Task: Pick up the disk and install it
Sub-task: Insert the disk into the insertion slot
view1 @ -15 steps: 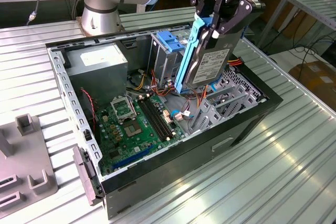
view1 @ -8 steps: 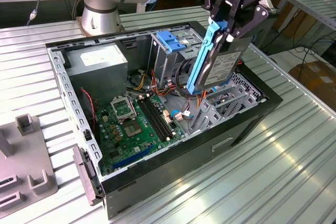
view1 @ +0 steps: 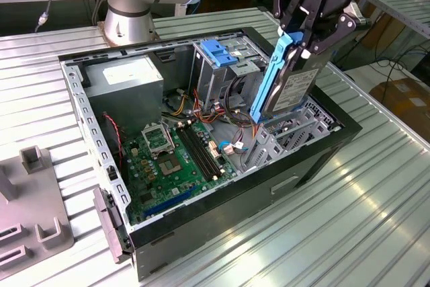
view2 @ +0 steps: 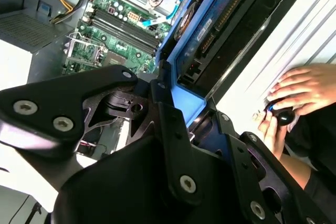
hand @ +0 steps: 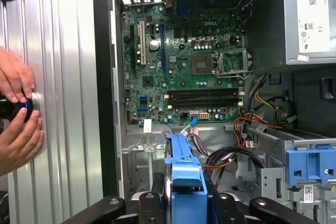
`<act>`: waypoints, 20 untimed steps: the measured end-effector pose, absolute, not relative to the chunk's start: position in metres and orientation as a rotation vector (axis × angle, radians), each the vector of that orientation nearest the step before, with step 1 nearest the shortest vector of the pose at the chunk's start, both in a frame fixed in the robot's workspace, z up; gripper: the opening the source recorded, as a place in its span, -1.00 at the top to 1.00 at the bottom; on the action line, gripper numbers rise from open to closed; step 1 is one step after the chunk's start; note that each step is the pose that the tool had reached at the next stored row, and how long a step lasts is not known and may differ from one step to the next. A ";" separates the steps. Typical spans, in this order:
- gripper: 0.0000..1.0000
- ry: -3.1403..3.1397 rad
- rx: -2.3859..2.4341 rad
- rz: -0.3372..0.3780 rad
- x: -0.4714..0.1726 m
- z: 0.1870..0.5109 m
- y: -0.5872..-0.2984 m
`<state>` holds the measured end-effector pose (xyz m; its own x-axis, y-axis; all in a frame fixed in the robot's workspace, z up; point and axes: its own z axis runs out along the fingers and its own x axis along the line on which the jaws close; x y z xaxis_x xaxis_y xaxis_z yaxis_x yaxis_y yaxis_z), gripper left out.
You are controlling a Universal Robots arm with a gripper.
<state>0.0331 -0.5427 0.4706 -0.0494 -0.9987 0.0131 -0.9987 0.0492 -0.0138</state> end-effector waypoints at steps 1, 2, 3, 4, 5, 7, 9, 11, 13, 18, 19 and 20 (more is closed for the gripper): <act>0.26 2.275 -2.166 -0.030 0.037 0.470 -0.543; 0.26 2.276 -2.166 -0.030 0.039 0.470 -0.543; 0.26 2.276 -2.166 -0.030 0.042 0.470 -0.543; 0.26 2.279 -2.169 -0.024 0.050 0.469 -0.544; 0.26 2.282 -2.173 -0.017 0.055 0.469 -0.544; 0.26 2.282 -2.173 -0.017 0.056 0.468 -0.544; 0.26 2.282 -2.173 -0.017 0.056 0.467 -0.545; 0.26 2.282 -2.173 -0.017 0.056 0.466 -0.546; 0.26 2.282 -2.173 -0.017 0.057 0.465 -0.548; 0.26 2.273 -2.174 -0.026 0.058 0.463 -0.551; 0.26 2.270 -2.174 -0.029 0.058 0.462 -0.551; 0.26 2.267 -2.175 -0.031 0.058 0.462 -0.551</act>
